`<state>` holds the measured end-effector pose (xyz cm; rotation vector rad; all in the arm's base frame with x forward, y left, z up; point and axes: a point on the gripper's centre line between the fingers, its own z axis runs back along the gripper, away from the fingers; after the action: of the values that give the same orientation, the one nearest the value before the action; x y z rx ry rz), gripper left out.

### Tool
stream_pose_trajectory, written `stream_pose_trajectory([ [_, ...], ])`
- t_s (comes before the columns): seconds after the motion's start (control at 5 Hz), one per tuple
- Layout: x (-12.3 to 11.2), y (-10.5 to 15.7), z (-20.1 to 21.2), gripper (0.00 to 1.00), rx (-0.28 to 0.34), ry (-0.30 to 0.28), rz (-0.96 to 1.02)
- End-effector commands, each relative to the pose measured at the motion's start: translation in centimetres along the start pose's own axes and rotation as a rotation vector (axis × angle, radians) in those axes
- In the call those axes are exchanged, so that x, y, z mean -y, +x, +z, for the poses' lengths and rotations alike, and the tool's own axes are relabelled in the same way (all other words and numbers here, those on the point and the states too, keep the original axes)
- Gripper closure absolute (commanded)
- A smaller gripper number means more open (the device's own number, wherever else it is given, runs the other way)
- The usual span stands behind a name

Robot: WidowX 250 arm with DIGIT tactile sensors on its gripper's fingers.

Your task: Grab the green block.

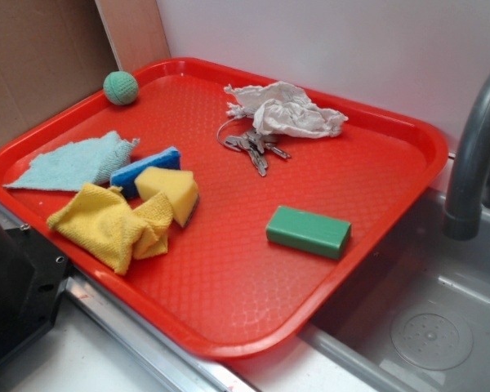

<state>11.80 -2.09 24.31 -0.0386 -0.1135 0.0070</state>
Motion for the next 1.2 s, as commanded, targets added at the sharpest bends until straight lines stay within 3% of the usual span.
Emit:
stream_pose_trajectory([
  [0.0,0.0,0.0,0.0,0.00,0.000,0.000,0.000],
  [0.4,10.2,5.3,-9.4,0.00,0.029,-0.105,-0.494],
  [0.6,12.3,5.3,-12.6,0.00,0.020,-0.118,-0.744],
  [0.8,12.8,4.4,-14.9,0.00,0.028,-0.109,-0.998],
  [1.0,12.9,5.1,-18.2,0.00,0.033,-0.113,-1.250],
])
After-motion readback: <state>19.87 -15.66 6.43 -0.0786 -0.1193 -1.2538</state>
